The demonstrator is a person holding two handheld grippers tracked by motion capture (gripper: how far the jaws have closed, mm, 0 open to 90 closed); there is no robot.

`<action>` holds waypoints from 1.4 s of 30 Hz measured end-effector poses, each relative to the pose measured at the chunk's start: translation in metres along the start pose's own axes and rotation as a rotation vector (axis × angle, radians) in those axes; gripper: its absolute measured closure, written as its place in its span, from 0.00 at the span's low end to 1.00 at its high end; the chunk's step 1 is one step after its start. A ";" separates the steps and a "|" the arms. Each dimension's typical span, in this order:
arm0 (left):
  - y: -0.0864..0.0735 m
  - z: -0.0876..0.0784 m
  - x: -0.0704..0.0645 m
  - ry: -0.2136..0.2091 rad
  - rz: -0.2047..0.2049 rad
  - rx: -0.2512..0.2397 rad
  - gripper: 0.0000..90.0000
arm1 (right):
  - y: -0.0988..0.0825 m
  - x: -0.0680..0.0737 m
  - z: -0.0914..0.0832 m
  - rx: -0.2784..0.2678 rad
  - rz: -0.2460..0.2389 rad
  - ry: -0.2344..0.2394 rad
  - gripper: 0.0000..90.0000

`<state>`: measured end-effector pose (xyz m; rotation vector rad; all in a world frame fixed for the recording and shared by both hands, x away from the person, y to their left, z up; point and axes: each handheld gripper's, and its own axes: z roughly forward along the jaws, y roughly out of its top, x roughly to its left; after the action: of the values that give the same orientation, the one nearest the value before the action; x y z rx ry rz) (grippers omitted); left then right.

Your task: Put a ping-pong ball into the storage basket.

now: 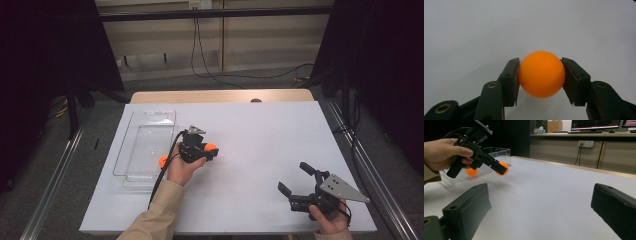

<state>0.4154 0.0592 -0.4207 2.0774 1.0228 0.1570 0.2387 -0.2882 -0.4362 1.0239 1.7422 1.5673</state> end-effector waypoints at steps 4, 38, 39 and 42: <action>0.000 -0.002 0.000 -0.006 0.000 -0.001 0.57 | 0.000 0.000 0.000 0.001 -0.003 0.001 0.02; 0.002 -0.018 0.007 -0.012 -0.022 -0.008 0.57 | 0.000 0.001 0.000 0.002 -0.005 0.005 0.02; 0.002 -0.018 0.007 -0.013 -0.023 -0.004 0.57 | 0.000 0.001 0.000 0.002 -0.005 0.005 0.02; 0.002 -0.020 0.008 -0.009 -0.023 -0.005 0.57 | 0.000 0.001 0.000 0.002 -0.004 0.005 0.02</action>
<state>0.4136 0.0757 -0.4075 2.0591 1.0392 0.1387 0.2383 -0.2867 -0.4362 1.0177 1.7484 1.5678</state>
